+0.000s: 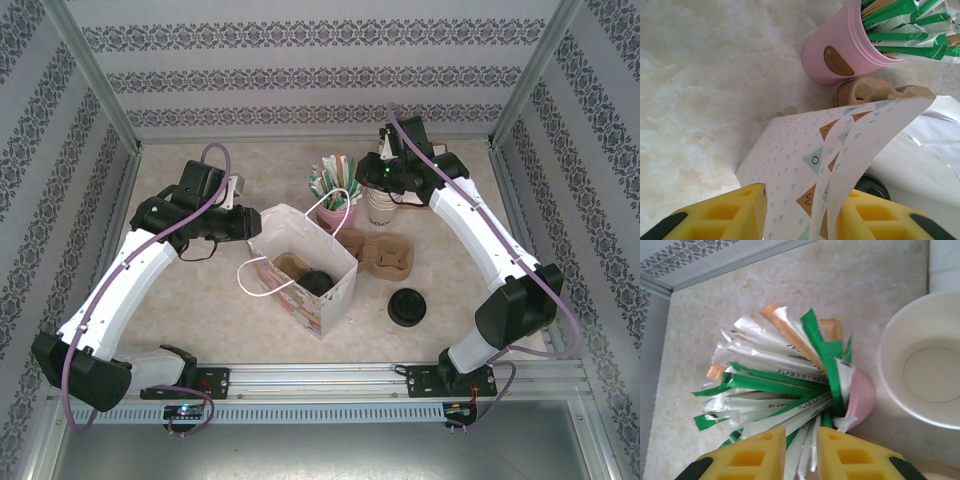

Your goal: Pack the takeout coffee

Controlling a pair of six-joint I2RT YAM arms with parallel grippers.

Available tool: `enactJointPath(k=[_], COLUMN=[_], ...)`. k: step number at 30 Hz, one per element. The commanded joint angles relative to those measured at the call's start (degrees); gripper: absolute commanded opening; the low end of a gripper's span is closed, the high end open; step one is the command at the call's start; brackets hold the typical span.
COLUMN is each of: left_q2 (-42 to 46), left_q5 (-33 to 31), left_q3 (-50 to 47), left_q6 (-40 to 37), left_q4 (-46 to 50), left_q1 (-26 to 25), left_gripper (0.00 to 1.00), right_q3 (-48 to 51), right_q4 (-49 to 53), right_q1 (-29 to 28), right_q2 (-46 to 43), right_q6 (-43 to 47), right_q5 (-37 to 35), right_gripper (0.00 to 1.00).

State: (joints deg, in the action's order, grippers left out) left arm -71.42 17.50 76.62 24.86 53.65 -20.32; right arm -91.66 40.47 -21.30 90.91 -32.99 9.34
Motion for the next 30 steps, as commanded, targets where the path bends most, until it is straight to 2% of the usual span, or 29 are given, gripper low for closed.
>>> enactJointPath(k=[1, 9, 14, 30], left_q2=[0.32, 0.02, -0.38, -1.20], left_q5=[-0.42, -0.60, -0.79, -0.83], left_q3=[-0.33, -0.02, 0.20, 0.04], left_q6=[-0.62, -0.88, -0.96, -1.63], left_q4=[0.76, 1.28, 1.37, 1.57], left_q1=[-0.84, -0.76, -0.77, -0.79], left_gripper=[0.38, 0.38, 0.38, 0.38], right_q3=[-1.40, -4.54, -6.81, -11.69], right_q4=[0.67, 1.31, 2.07, 2.07], right_q1=[1.56, 3.06, 3.38, 3.29], right_q2=[1.06, 5.77, 8.08, 12.92], right_q6=[3.23, 15.74, 20.11, 22.85], right_q5=[-2.81, -0.10, 1.45, 4.05], right_gripper=[0.25, 0.27, 0.26, 0.28])
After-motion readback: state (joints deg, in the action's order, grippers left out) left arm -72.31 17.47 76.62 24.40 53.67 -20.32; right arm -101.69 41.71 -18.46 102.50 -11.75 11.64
